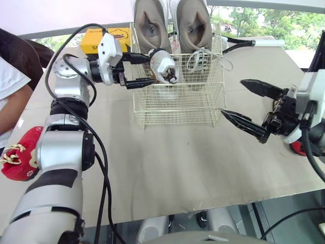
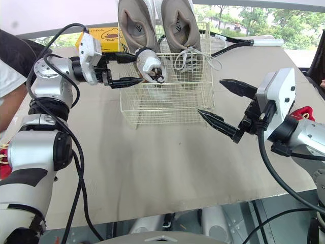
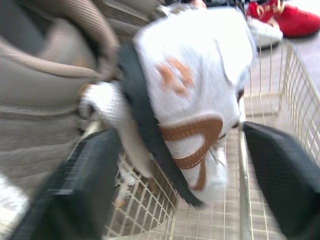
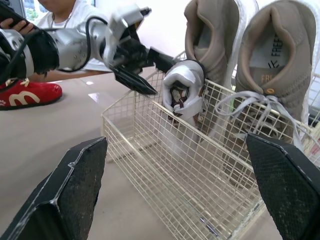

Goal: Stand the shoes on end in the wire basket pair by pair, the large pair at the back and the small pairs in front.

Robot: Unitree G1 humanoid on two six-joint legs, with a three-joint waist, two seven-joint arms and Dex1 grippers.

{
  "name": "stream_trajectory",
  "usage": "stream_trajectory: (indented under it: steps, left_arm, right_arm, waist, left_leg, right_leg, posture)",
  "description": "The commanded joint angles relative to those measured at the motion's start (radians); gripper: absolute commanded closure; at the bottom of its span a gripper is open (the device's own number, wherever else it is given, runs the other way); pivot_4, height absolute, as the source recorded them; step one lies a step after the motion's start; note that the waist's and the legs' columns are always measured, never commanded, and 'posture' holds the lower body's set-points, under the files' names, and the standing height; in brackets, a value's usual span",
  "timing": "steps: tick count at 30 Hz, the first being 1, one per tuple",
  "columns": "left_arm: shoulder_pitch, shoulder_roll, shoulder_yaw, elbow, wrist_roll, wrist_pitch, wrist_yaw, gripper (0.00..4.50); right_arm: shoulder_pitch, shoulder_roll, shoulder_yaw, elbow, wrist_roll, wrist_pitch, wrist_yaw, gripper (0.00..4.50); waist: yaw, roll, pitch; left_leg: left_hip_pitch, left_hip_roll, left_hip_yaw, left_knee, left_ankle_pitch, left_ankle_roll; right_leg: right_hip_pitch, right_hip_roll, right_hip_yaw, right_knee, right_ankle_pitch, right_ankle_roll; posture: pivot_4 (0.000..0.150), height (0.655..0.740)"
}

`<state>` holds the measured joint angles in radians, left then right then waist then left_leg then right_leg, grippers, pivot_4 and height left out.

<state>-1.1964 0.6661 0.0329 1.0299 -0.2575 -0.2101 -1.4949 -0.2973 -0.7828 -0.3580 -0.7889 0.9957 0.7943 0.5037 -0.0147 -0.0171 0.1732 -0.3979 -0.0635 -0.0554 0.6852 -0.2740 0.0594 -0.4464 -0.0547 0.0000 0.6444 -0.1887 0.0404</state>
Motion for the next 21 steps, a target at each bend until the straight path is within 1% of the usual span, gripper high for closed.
stream_trajectory:
  steps: [1,3,6,9,11,13,14,16,17,21]
  left_arm:
    - [0.051,0.061,0.074,-0.205,-0.087,0.171,0.003,0.11]
    - [0.123,0.088,0.108,-0.372,-0.141,0.299,0.036,0.11]
    - [0.252,0.112,0.164,-0.653,-0.264,0.540,0.110,0.11]
    - [0.373,0.108,0.249,-0.951,-0.475,0.820,0.247,0.11]
    - [0.433,0.082,0.289,-1.115,-0.622,0.966,0.361,0.11]
    - [0.511,0.039,0.301,-1.272,-0.757,1.064,0.472,0.11]
    - [0.548,0.016,0.296,-1.340,-0.802,1.090,0.521,0.11]
    - [0.628,-0.034,0.264,-1.449,-0.840,1.107,0.606,0.11]
    - [0.658,-0.064,0.245,-1.493,-0.838,1.102,0.660,0.11]
    - [0.757,-0.125,0.092,-1.651,-0.751,1.070,0.763,0.11]
  right_arm:
    - [-0.033,-0.024,0.014,0.036,0.002,-0.038,0.050,0.23]
    - [-0.033,-0.030,0.026,0.064,-0.016,-0.053,0.079,0.23]
    - [-0.025,-0.028,0.046,0.096,-0.056,-0.073,0.094,0.23]
    - [-0.032,-0.015,0.066,0.129,-0.093,-0.075,0.066,0.23]
    - [-0.017,-0.021,0.054,0.150,-0.115,-0.076,0.058,0.23]
    - [0.000,-0.026,0.036,0.179,-0.140,-0.062,0.029,0.23]
    - [0.016,-0.030,0.018,0.192,-0.146,-0.055,0.022,0.23]
    - [0.056,-0.050,-0.010,0.221,-0.205,-0.041,-0.020,0.23]
    - [0.079,-0.063,-0.036,0.226,-0.219,-0.019,-0.044,0.23]
    - [0.174,-0.126,-0.177,0.238,-0.205,0.107,-0.078,0.23]
  waist:
    - [-0.001,0.000,0.000]
    - [-0.002,0.000,0.000]
    - [0.001,0.000,0.000]
    - [0.006,-0.001,0.000]
    - [0.010,-0.001,0.000]
    - [0.016,-0.001,0.000]
    - [0.017,0.000,0.000]
    - [0.021,0.001,-0.001]
    - [0.026,0.001,-0.001]
    - [0.032,0.001,-0.001]
  left_leg:
    - [0.000,0.000,0.000,0.000,0.000,0.000]
    - [0.000,0.000,0.000,0.000,0.000,0.000]
    - [-0.001,0.001,-0.001,0.000,0.001,-0.002]
    - [-0.002,0.001,-0.001,0.000,0.002,-0.004]
    - [-0.002,0.001,-0.001,0.000,0.002,-0.004]
    - [-0.002,0.001,-0.002,0.000,0.002,-0.004]
    - [-0.002,0.001,-0.002,0.001,0.002,-0.004]
    - [0.000,0.001,0.000,0.000,0.002,-0.005]
    - [0.001,0.001,0.000,-0.001,0.002,-0.005]
    - [0.001,0.001,0.001,-0.001,0.003,-0.006]
  right_leg:
    - [0.000,0.000,0.000,0.000,0.000,0.000]
    - [0.000,0.000,0.001,0.000,0.000,0.000]
    - [0.000,-0.001,0.004,-0.002,0.000,0.000]
    - [0.000,-0.001,0.005,-0.003,0.000,0.000]
    - [0.000,-0.002,0.005,-0.003,0.000,0.000]
    - [0.000,-0.002,0.005,-0.003,0.000,0.000]
    - [0.000,-0.002,0.005,-0.003,0.000,0.000]
    - [0.000,-0.002,0.006,-0.003,0.000,0.000]
    - [0.001,-0.002,0.007,-0.002,0.000,0.000]
    - [0.001,-0.002,0.008,-0.001,0.000,0.000]
  posture:
    - [0.150,0.7400]
    - [0.150,0.7400]
    - [0.150,0.7400]
    - [0.150,0.7400]
    - [0.150,0.7400]
    - [0.150,0.7400]
    - [0.150,0.7400]
    - [0.150,0.7400]
    - [0.150,0.7400]
    - [0.150,0.7400]
